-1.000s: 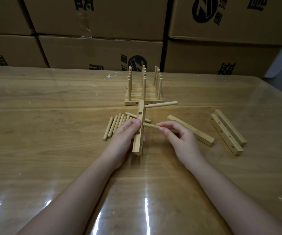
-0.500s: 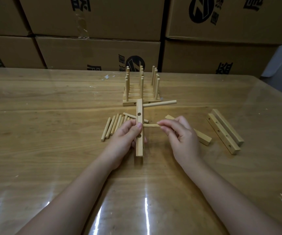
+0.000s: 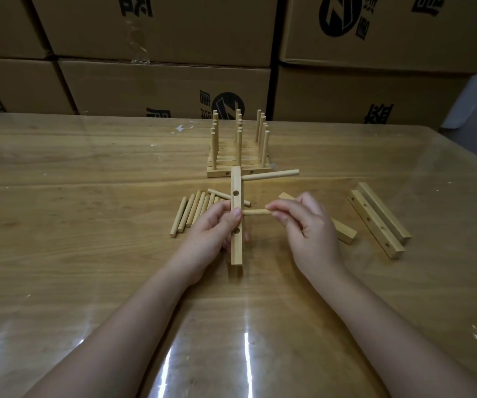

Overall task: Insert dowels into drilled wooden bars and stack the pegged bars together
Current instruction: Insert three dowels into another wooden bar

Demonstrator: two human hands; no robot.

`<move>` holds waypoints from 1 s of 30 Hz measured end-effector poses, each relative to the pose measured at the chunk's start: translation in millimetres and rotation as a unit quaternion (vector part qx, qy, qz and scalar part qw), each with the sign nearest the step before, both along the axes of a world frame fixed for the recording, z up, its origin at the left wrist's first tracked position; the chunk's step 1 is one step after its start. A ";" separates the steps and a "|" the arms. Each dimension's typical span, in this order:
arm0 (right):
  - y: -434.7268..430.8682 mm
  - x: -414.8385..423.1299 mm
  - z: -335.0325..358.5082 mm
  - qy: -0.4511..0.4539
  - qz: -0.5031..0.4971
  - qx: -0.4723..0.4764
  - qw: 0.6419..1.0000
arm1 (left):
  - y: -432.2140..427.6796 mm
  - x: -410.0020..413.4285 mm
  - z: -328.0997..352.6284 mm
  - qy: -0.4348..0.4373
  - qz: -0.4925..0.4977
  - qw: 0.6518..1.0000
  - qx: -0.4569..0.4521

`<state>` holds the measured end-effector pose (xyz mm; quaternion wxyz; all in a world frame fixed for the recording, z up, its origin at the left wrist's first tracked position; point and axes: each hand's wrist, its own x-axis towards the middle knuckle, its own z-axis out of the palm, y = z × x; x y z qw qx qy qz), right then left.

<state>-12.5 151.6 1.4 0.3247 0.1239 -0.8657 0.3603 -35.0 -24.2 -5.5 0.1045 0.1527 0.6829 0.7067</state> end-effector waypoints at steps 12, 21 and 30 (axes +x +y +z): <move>1.0 2.6 2.7 -0.002 -0.007 0.026 1.000 | 0.0 0.9 1.1 0.003 0.015 0.999 -0.031; -1.2 3.7 4.3 -0.024 -0.018 0.026 0.999 | -0.5 1.7 0.7 0.009 0.002 0.999 -0.031; -2.0 6.0 4.0 -0.072 -0.006 -0.022 0.997 | -0.6 2.2 3.0 0.013 -0.003 1.000 -0.027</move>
